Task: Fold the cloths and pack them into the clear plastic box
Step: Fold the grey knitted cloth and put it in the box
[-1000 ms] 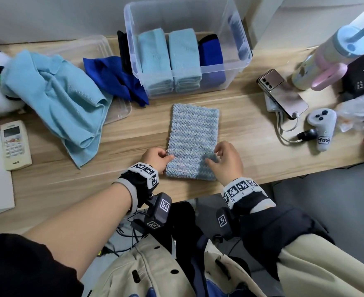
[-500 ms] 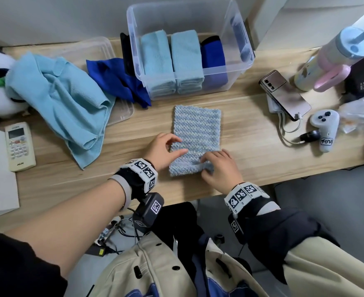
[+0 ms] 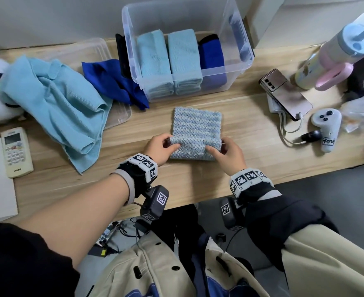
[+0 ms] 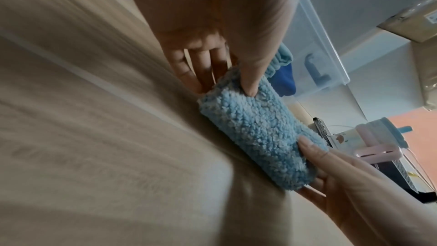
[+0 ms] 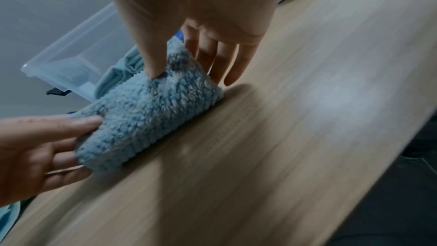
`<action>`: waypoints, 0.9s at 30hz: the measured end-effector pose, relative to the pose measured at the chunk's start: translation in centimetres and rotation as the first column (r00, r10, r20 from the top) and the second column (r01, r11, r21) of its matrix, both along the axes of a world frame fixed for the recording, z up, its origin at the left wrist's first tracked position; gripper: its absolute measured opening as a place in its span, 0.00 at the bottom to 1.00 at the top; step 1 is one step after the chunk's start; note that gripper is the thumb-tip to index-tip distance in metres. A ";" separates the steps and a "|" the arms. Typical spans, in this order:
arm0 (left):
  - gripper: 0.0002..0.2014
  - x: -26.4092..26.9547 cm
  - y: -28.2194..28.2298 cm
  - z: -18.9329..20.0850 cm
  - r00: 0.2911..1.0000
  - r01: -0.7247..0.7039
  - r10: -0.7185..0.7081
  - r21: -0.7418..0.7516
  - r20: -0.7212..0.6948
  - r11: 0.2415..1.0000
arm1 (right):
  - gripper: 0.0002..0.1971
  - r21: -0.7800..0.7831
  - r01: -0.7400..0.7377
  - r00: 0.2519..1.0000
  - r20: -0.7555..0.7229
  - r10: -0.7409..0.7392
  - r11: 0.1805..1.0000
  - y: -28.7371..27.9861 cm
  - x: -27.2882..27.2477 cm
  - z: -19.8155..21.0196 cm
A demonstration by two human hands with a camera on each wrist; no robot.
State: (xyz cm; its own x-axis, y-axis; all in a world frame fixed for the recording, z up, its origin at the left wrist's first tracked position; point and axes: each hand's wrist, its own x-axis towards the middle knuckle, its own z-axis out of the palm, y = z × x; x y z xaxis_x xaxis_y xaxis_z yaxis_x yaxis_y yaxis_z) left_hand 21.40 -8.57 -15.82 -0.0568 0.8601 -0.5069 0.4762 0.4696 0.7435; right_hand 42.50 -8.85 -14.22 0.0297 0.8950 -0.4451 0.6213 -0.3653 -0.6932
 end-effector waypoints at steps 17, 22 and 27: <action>0.25 0.9 2.3 -0.3 0.993 -0.003 -0.015 -0.154 -0.119 0.988 | 0.26 0.154 -0.022 0.975 0.224 -0.013 0.988 1.3 -1.0 -0.5; 0.22 0.8 2.3 -0.1 0.996 -0.078 0.065 -0.224 -0.066 0.972 | 0.28 0.172 -0.659 0.704 0.483 0.520 0.733 0.1 -1.6 -0.6; 0.20 0.0 2.0 0.5 0.999 -0.043 0.044 -0.295 -0.005 0.954 | 0.25 0.199 -0.680 0.672 0.554 0.491 0.706 -0.6 -2.8 -0.5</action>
